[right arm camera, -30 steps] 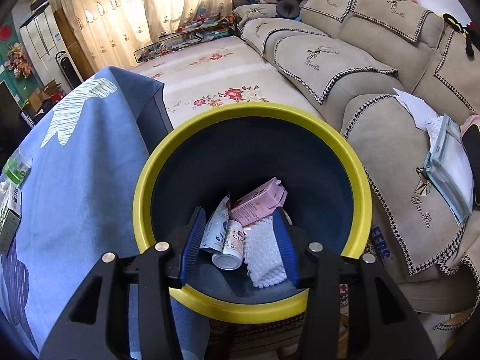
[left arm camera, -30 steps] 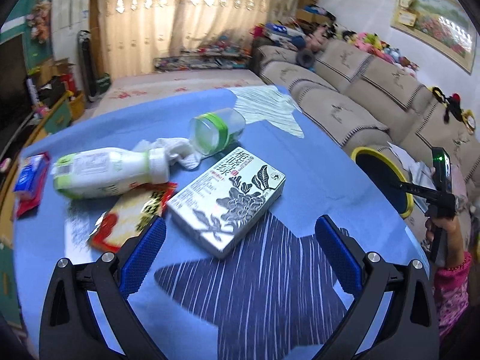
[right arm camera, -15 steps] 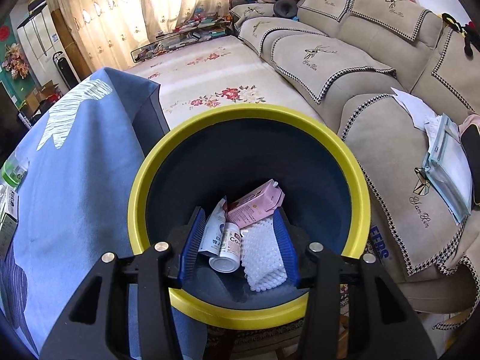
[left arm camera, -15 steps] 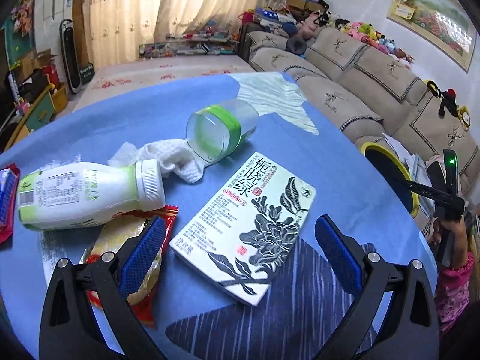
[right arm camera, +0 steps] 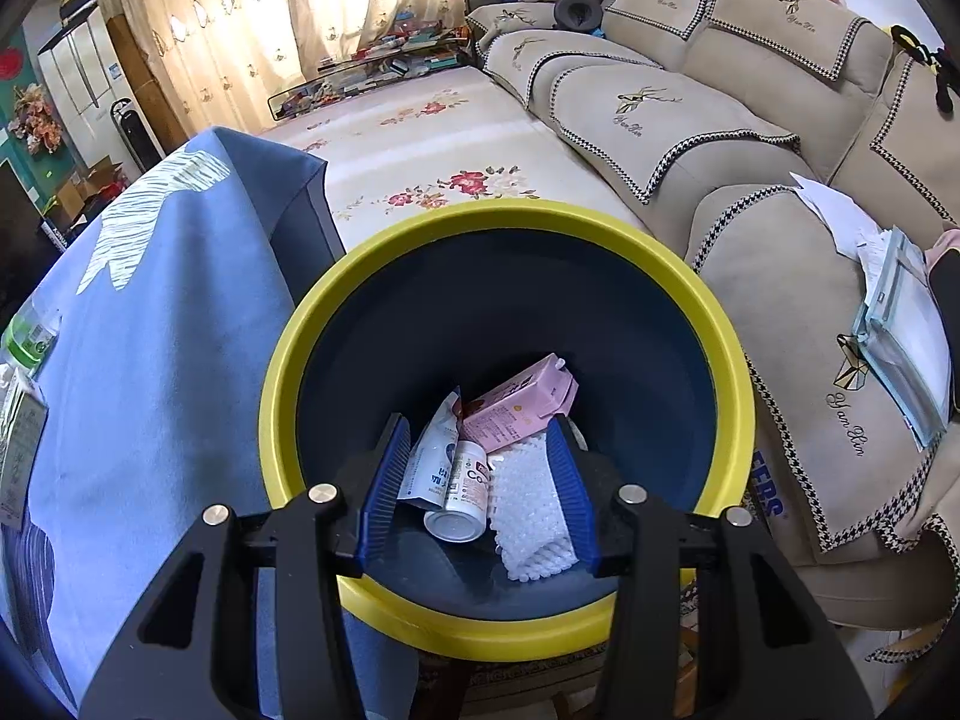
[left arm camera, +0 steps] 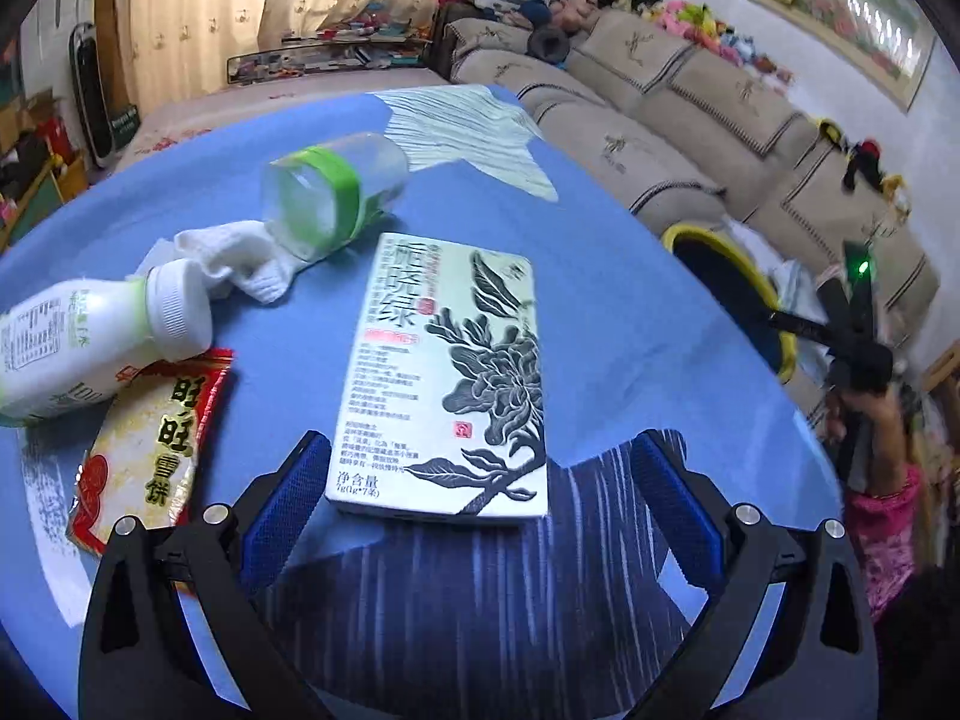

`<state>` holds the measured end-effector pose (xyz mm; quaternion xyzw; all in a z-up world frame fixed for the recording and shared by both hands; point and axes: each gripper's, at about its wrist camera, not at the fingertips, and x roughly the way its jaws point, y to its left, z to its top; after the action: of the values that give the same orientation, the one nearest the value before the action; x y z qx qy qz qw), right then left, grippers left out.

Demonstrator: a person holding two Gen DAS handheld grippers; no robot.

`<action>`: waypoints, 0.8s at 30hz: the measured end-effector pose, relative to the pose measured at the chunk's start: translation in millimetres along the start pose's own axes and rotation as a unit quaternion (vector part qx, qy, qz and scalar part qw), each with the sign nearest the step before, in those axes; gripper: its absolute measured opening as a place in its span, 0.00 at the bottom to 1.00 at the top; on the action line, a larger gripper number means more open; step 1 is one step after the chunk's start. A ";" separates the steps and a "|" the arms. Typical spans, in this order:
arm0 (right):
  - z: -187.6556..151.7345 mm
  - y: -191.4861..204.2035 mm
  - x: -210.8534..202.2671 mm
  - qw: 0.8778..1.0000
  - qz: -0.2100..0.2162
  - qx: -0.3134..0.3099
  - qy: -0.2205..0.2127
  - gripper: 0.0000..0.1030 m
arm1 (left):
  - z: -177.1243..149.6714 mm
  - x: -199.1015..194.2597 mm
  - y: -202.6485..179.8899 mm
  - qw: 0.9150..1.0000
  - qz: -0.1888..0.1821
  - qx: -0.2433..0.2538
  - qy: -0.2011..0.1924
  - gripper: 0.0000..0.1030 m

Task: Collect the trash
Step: 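Grasp the white printed tea box with the left gripper, then carry the tea box over the bin and open the left gripper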

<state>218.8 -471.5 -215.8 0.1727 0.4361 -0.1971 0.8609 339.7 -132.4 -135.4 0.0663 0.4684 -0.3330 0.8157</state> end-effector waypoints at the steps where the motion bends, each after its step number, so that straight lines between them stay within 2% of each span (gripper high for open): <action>1: -0.1 0.0 0.4 1.000 0.001 0.000 0.000 0.44 | 2.3 1.3 -5.3 1.000 0.010 0.002 -0.001 0.95; 5: -0.9 -1.1 0.4 1.000 0.006 0.001 0.001 0.44 | 16.7 15.7 -16.0 0.999 0.051 -0.004 0.010 0.95; 13: -0.5 -13.2 -4.7 1.000 0.009 0.007 -0.004 0.45 | 35.9 50.8 -21.5 0.993 0.103 -0.015 0.047 0.95; 18: -1.3 -20.0 -4.5 1.000 0.016 0.012 -0.003 0.44 | 38.6 63.5 -23.2 0.988 0.141 -0.016 0.059 0.83; 20: -1.6 -23.9 -4.5 1.000 0.019 0.015 -0.003 0.45 | 40.6 62.4 -22.7 0.988 0.144 -0.022 0.055 0.72; 24: -2.5 -32.8 -6.2 0.999 0.024 0.021 -0.005 0.45 | 40.3 57.4 -22.3 0.988 0.141 -0.041 0.054 0.72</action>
<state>197.6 -497.5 -216.3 0.2004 0.4234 -0.1865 0.8636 374.7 -194.1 -155.0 0.1159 0.5114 -0.1908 0.8299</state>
